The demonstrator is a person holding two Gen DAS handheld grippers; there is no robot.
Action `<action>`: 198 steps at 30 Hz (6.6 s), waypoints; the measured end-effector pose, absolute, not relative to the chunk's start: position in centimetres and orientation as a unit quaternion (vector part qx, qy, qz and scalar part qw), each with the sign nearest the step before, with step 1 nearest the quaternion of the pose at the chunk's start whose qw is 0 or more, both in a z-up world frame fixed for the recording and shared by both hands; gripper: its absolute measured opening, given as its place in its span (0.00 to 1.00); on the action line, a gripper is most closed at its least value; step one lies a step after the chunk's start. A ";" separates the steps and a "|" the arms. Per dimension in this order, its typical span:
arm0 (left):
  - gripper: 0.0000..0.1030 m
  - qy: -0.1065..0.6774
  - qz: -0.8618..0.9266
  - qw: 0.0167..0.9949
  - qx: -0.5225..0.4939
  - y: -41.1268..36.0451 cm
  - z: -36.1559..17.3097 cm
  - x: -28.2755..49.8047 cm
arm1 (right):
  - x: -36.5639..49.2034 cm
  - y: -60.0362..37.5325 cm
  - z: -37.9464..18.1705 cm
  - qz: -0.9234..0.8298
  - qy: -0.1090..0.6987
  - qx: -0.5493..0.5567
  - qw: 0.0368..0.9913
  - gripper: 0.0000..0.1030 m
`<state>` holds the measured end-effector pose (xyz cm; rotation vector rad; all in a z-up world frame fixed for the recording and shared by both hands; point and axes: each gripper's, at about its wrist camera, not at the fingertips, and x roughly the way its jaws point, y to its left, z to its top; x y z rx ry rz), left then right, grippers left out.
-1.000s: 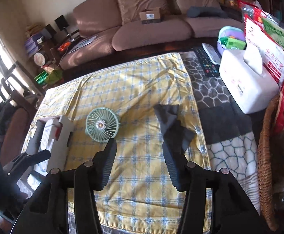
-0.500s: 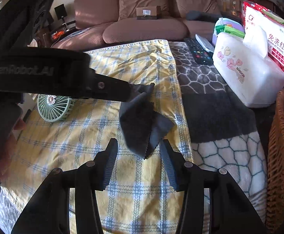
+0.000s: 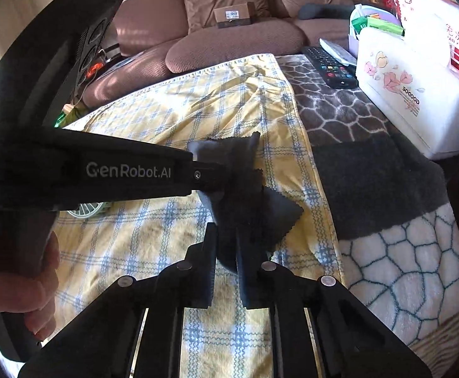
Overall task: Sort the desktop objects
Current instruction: 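Pinch the gray cloth with the left gripper while the right gripper holds it, then carry the gray cloth over the box with both grippers, then lower the gray cloth into the box beside the white humidifier, then open both grippers and withdraw them from the box, then grasp the mint-green fan head with the left gripper while the right gripper grips its rim, then carry the green fan over the box and lower it inside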
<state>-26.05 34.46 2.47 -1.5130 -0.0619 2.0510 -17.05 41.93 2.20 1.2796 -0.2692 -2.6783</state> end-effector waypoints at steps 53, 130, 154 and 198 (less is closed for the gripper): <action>0.43 -0.101 0.828 0.203 -0.512 -8.0 14.8 -16.8 | -14.2 8.7 11.3 -0.872 0.002 0.439 0.216 0.66; 0.98 -0.074 0.832 0.267 -0.480 1.2 14.6 -21.0 | -17.0 22.8 11.7 -0.889 0.027 0.433 0.147 0.79; 1.00 0.008 0.823 0.268 -0.501 15.7 12.0 -21.9 | -15.3 31.9 9.6 -0.898 -0.036 0.413 0.148 1.00; 0.44 -0.066 0.767 0.326 -0.548 10.6 16.4 -22.6 | -15.1 21.1 12.8 -0.885 -0.020 0.390 0.255 0.81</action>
